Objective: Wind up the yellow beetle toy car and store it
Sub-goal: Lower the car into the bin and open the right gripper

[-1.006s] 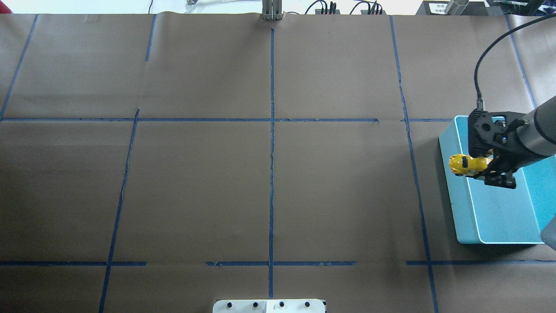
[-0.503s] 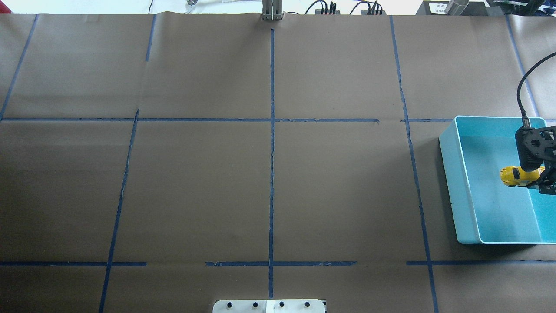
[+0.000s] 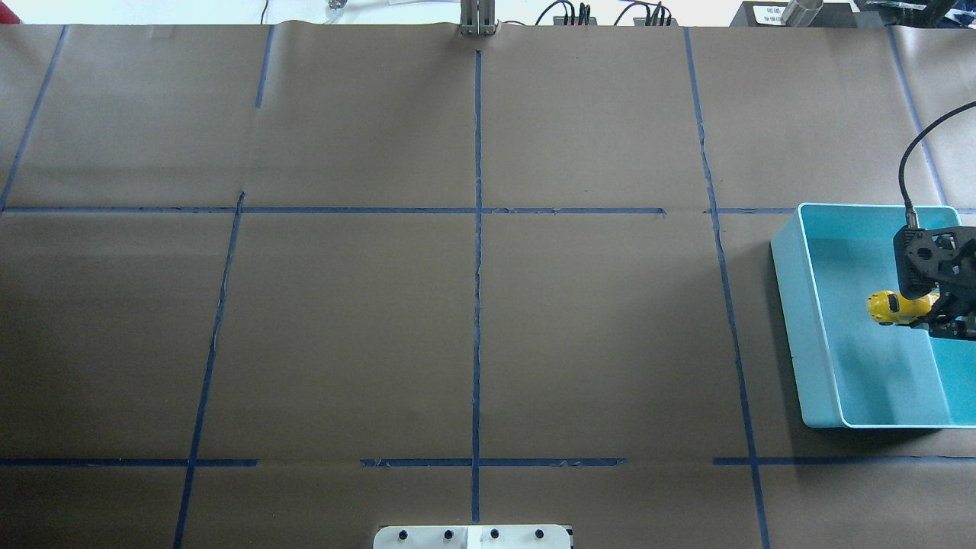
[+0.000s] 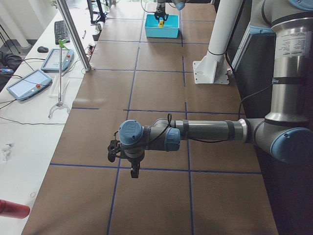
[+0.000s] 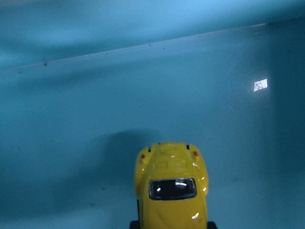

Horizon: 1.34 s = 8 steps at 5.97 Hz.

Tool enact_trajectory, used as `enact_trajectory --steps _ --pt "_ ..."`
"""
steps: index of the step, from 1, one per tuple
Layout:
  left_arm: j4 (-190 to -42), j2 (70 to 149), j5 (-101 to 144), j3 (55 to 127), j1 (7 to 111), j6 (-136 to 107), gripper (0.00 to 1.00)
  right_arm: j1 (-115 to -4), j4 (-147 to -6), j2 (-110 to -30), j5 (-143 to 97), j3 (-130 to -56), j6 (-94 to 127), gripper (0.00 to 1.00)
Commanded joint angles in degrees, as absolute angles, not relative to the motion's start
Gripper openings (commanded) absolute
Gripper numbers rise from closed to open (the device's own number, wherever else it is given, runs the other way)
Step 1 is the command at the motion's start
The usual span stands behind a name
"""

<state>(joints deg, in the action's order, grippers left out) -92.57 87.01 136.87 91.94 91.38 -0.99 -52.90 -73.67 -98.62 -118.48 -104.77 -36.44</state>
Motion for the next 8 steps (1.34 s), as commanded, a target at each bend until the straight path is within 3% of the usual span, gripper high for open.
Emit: enact_trajectory --steps 1,3,5,7,8 --pt "-92.6 86.7 136.8 91.9 91.3 -1.1 1.00 -51.8 -72.8 -96.6 -118.4 -101.2 -36.0 0.00" --pt "-92.6 86.7 136.8 91.9 91.3 -1.1 1.00 -51.5 -72.8 -95.3 -118.4 -100.2 -36.0 0.06" --pt "-92.7 86.7 136.8 91.8 91.3 -1.1 1.00 -51.3 -72.8 -95.3 -118.4 -100.1 -35.9 0.30" --pt "-92.7 86.7 136.9 91.8 91.3 -1.1 1.00 -51.3 -72.7 -95.3 -118.5 -100.5 -35.8 0.83" --pt "-92.7 86.7 136.8 91.8 91.3 -1.1 1.00 -51.5 -72.7 -95.3 -119.3 -101.2 -35.9 1.00"
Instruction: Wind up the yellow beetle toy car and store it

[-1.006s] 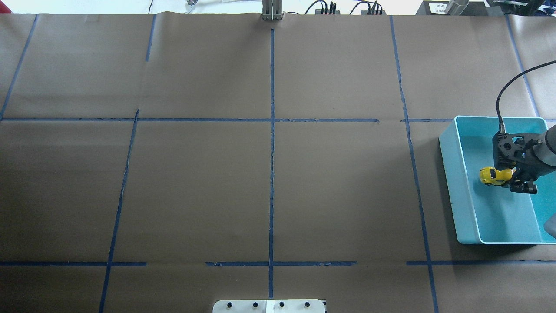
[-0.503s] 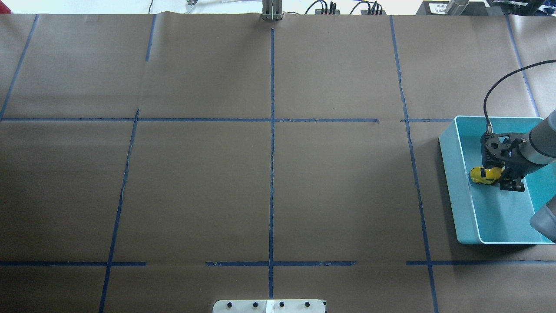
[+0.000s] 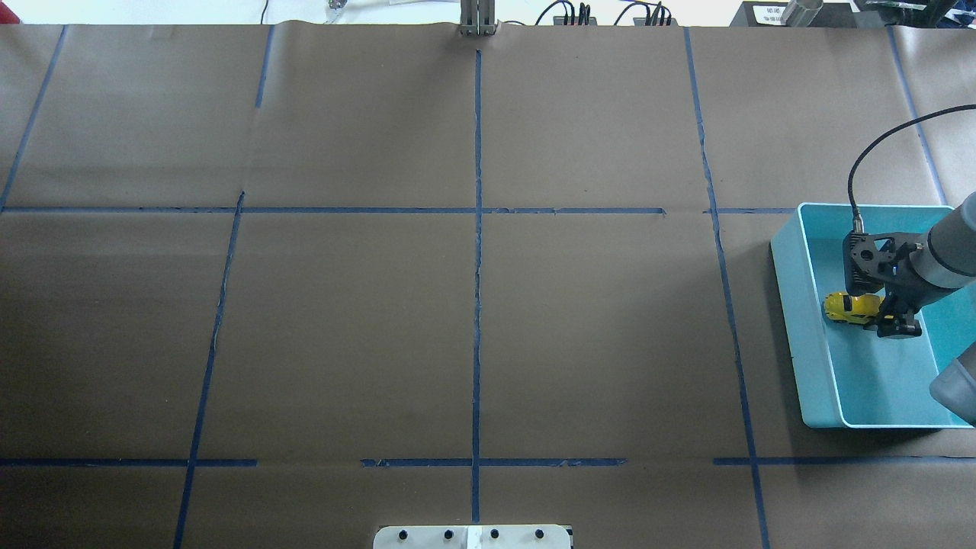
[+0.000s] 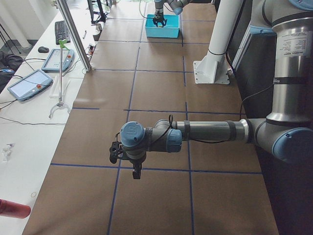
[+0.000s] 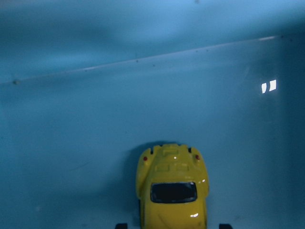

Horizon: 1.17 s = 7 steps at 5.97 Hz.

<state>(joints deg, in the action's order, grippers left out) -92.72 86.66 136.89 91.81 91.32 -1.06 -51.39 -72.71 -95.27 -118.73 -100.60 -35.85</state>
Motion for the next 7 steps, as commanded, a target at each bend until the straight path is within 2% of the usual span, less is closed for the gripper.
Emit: enact_trajectory --steps 1,2,4,7 --pt "-92.8 86.7 136.8 91.8 91.3 -1.1 1.00 -52.2 -72.8 -96.0 -121.3 -104.1 -35.9 1.00" --pt "-92.8 86.7 136.8 91.8 91.2 -1.1 1.00 -55.3 -74.3 -98.3 -122.8 -108.4 -35.9 1.00" --pt "-92.9 86.7 136.8 91.7 91.2 -1.1 1.00 -62.6 -83.9 -98.0 -126.4 -112.8 -36.4 1.00" --pt "-93.1 86.7 136.7 91.7 91.2 -1.1 1.00 -77.6 -99.3 -97.7 -129.2 -114.7 -36.3 1.00"
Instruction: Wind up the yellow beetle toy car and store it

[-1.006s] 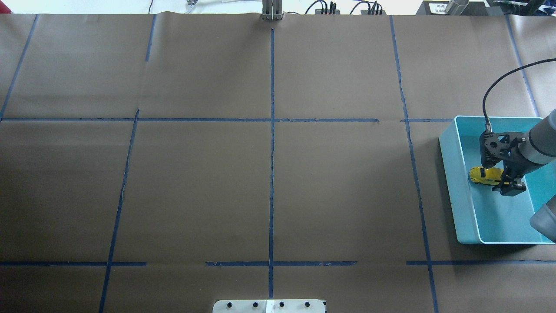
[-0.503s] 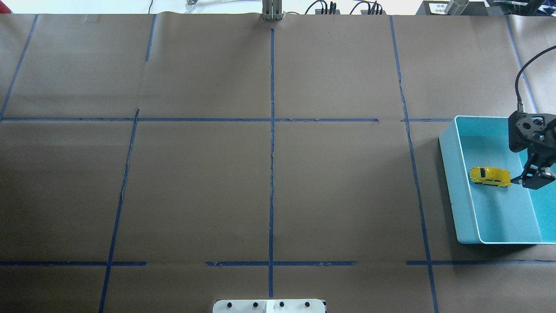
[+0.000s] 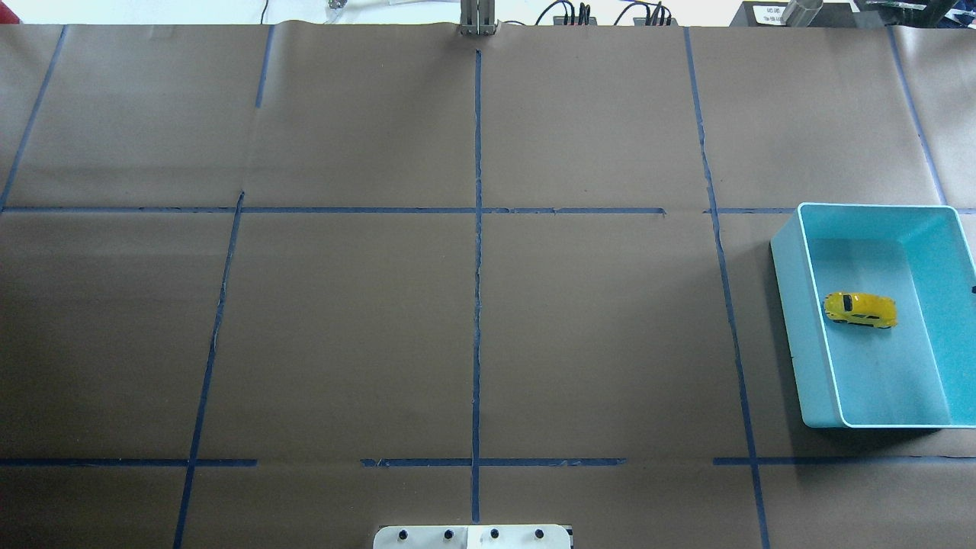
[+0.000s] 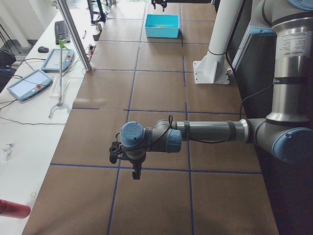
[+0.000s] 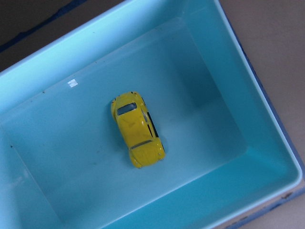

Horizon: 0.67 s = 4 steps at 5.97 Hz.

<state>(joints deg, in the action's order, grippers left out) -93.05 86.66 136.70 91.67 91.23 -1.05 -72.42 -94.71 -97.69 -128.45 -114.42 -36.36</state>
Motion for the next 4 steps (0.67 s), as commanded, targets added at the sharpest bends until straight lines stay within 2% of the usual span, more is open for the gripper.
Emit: enact_trajectory --steps 1,2,4 --pt "-93.1 86.7 136.7 91.7 91.2 -1.1 1.00 -82.9 -105.9 -97.7 -130.9 -114.4 -35.4 1.00" --pt "-93.2 86.7 136.7 91.7 91.1 -1.1 1.00 -86.7 -111.9 -97.9 -131.2 -112.8 -30.9 1.00" --pt "-93.2 86.7 136.6 91.7 91.2 -1.1 1.00 -93.4 -112.2 -98.5 -131.3 -110.6 -20.2 1.00"
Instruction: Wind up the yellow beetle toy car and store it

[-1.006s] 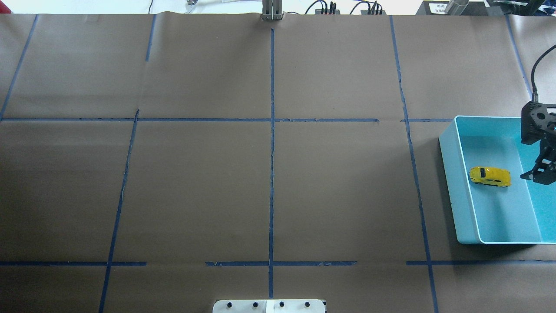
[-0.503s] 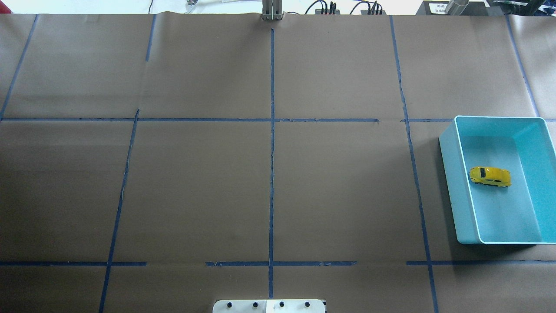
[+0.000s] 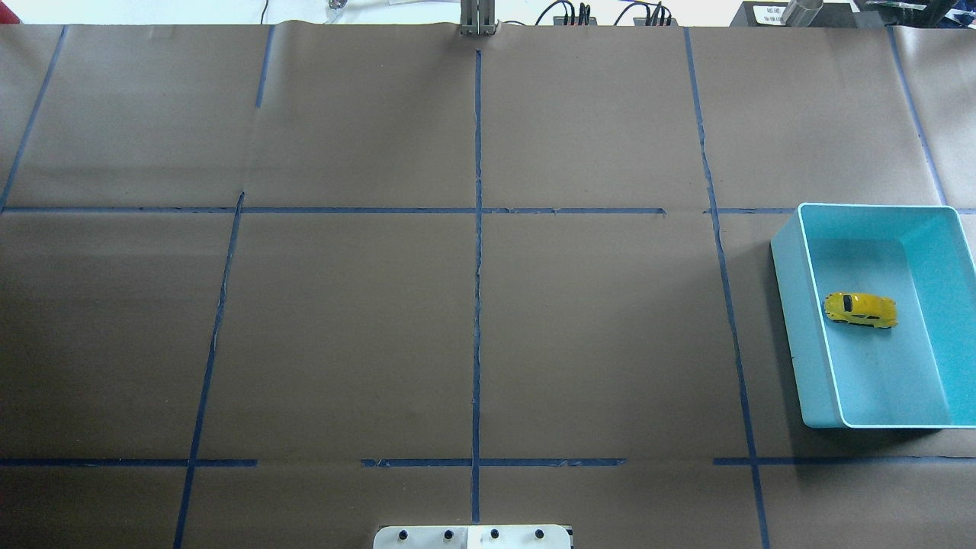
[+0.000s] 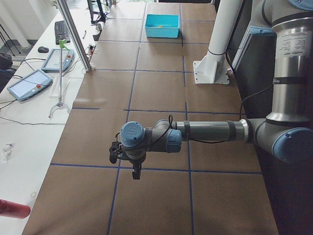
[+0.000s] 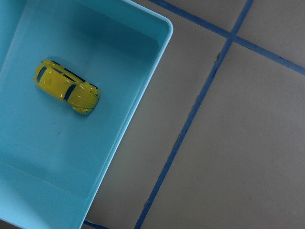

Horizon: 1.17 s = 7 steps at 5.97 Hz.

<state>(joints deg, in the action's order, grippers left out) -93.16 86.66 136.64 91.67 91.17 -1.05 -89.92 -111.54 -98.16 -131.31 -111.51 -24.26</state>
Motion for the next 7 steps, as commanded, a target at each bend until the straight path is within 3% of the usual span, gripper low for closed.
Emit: enact_trajectory --steps 1,3,7 --pt "-93.2 86.7 136.6 91.7 91.1 -1.1 1.00 -96.1 -111.9 -98.9 -131.0 -109.9 -18.8 1.00" --pt "-93.2 86.7 136.6 91.7 91.1 -1.1 1.00 -96.1 -111.1 -98.2 -131.0 -110.0 -2.0 1.00" --pt "-93.2 86.7 136.6 91.7 91.1 -1.1 1.00 -95.7 -101.3 -98.0 -131.5 -102.5 -1.7 1.00"
